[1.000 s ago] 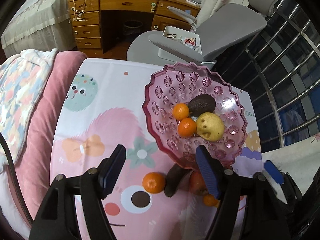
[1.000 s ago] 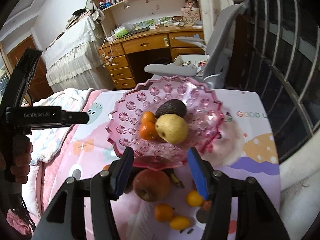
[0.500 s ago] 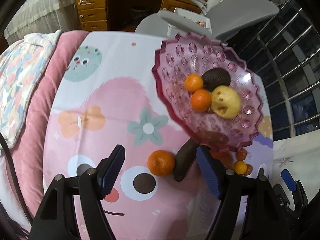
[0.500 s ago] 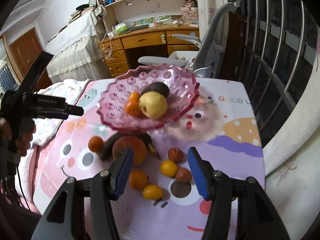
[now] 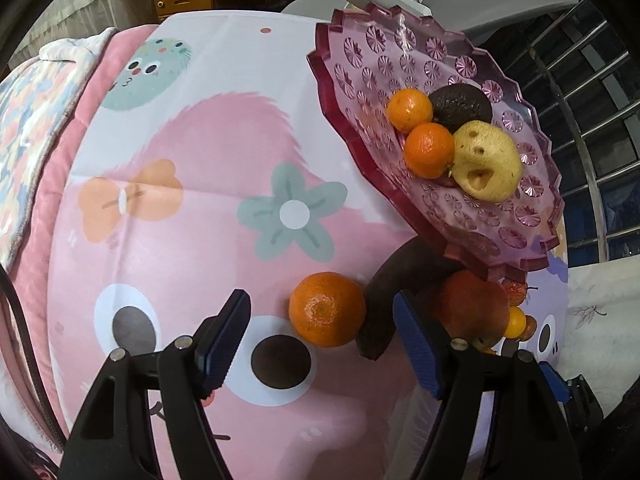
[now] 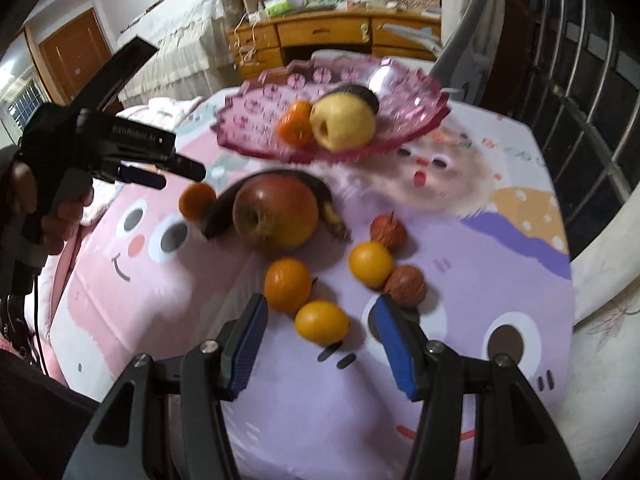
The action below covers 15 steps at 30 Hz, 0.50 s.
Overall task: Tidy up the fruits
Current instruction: 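Grasp an orange with the left gripper while the right gripper grasps a small yellow citrus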
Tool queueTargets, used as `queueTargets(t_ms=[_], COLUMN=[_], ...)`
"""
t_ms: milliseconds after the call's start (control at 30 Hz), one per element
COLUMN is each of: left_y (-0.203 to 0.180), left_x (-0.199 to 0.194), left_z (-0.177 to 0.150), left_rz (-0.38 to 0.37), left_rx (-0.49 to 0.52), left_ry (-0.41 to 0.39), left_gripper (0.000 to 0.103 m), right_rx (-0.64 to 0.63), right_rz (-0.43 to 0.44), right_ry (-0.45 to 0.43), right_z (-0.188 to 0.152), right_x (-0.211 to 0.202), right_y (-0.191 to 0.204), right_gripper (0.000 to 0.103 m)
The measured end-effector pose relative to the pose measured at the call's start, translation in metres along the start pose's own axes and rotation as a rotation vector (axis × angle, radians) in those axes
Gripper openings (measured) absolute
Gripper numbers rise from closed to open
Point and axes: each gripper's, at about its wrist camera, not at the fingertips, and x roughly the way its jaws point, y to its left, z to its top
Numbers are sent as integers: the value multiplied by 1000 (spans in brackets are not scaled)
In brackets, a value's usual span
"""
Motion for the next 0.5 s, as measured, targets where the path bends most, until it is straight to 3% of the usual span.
queueTargets(t_ms=[200,367,500], left_y=[3,8,10], left_x=[10,14,15], left_z=[0,-2,-4], left_rz=[1,-12,-31], left_rx=[-10,-33,-28], left_ry=[21,28,13], left_gripper=[62,56,49], right_rx=[-11,-20,-45], right_rz=[26,38,32], right_ry=[38,61,66], right_z=[-5,-6,-6], right_x=[14,22,26], right_y=[0,-2,0], right_gripper=[55,44,42])
